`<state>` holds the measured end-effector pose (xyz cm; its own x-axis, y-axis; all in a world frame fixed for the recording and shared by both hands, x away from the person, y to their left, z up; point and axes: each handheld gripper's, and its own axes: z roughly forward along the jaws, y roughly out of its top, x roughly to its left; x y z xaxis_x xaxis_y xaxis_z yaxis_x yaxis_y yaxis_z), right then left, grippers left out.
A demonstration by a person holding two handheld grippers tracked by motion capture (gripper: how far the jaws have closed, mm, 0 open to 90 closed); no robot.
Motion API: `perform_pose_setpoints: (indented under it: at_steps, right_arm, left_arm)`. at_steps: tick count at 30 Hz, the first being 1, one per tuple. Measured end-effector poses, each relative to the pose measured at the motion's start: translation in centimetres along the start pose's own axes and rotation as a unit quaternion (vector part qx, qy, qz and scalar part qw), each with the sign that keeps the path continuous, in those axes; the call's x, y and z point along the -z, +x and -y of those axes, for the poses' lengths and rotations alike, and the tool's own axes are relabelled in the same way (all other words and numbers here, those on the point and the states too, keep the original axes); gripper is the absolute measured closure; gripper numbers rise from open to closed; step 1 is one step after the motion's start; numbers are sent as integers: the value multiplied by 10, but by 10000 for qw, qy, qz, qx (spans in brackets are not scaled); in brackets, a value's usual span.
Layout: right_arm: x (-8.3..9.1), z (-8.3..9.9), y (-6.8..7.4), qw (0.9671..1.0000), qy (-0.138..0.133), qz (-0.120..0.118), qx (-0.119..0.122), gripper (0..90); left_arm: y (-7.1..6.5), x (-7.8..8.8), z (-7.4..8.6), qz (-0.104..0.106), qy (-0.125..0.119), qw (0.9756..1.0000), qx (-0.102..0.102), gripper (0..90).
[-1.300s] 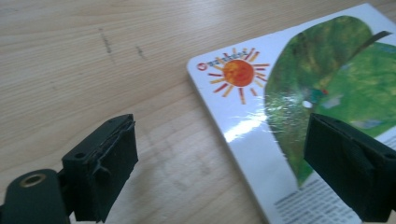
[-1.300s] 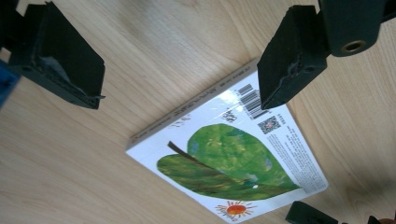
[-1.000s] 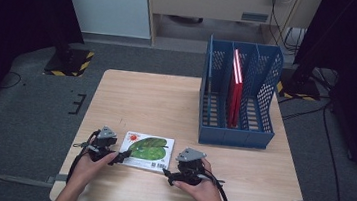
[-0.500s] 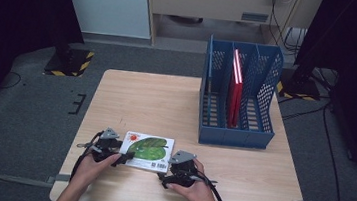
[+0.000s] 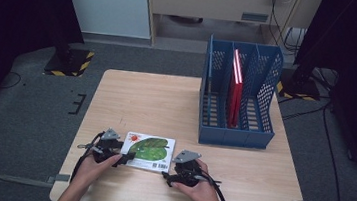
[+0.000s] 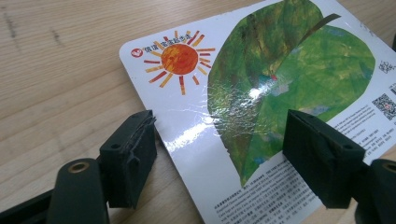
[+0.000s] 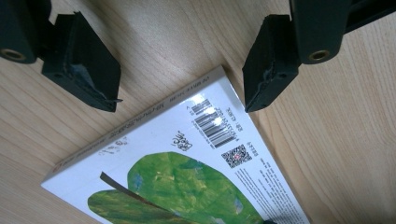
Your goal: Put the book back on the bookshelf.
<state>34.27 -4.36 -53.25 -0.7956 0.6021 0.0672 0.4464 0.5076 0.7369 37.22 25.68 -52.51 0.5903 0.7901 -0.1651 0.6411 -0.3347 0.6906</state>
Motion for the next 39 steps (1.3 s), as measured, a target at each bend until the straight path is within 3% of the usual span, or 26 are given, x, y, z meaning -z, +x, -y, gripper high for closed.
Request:
perform_pose_setpoints:
  at_steps: [13, 18, 39]
  right_arm:
    - [13, 8, -7, 10000, 38, 33, -84, 304]
    - [13, 10, -7, 9999, 102, 86, -7, 299]
    - [20, 14, -12, 9998, 172, 119, 10, 354]
  left_arm:
    - [-15, -7, -3, 159, 20, 9998, -141, 258]
    - [-21, -10, -5, 200, 44, 9996, -214, 257]
    - [-25, -12, -5, 276, 29, 9993, -233, 265]
